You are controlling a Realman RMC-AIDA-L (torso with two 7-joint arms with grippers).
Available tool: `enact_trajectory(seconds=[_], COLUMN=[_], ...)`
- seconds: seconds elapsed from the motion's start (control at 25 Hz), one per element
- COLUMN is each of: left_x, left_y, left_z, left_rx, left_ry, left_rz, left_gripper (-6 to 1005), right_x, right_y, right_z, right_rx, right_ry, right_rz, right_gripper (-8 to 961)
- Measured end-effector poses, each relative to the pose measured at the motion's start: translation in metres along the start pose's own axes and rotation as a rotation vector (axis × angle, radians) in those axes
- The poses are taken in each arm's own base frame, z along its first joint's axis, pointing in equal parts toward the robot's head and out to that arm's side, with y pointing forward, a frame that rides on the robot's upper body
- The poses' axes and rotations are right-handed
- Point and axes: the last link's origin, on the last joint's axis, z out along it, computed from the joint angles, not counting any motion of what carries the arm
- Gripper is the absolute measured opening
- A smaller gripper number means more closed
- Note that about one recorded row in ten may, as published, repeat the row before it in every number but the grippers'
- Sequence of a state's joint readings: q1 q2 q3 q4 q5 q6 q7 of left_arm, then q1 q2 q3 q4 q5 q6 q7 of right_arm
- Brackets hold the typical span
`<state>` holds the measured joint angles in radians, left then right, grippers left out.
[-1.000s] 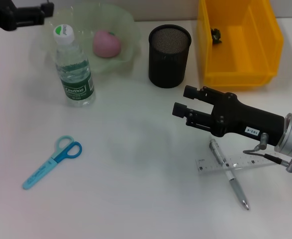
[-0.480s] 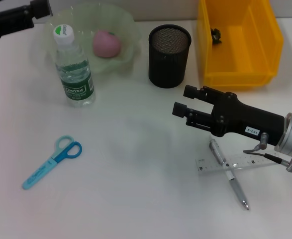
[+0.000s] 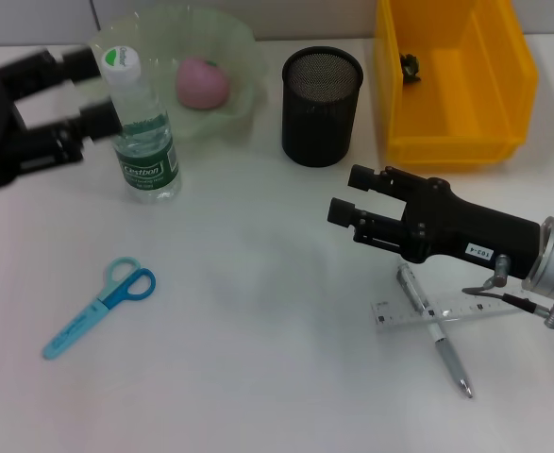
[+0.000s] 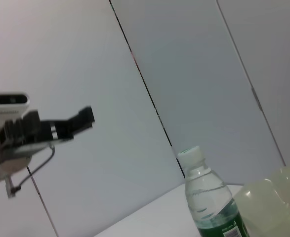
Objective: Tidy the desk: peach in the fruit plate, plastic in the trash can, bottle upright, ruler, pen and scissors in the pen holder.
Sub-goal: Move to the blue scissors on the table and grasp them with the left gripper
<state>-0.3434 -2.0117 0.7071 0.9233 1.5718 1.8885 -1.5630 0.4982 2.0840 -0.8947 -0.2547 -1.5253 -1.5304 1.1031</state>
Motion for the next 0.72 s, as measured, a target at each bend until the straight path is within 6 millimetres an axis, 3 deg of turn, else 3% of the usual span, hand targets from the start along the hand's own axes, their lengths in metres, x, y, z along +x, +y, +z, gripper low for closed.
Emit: enact_trajectory(seconds=[0.36, 0.72], left_x=[-0.033, -0.048], left_y=[0.012, 0.016], left_z=[0.007, 0.012], left_rx=[-0.051, -0.053], left_ry=[0.008, 0.006], left_rz=[-0.035, -0.043], left_gripper=[786, 786], right_x=[0.001, 0.002], right_y=[0.001, 0.003], right_z=[-0.004, -0.007], right_rx=[-0.008, -0.015], right_ry=[0.003, 0.000], right_rz=[0.005, 0.017], right_gripper=[720, 719])
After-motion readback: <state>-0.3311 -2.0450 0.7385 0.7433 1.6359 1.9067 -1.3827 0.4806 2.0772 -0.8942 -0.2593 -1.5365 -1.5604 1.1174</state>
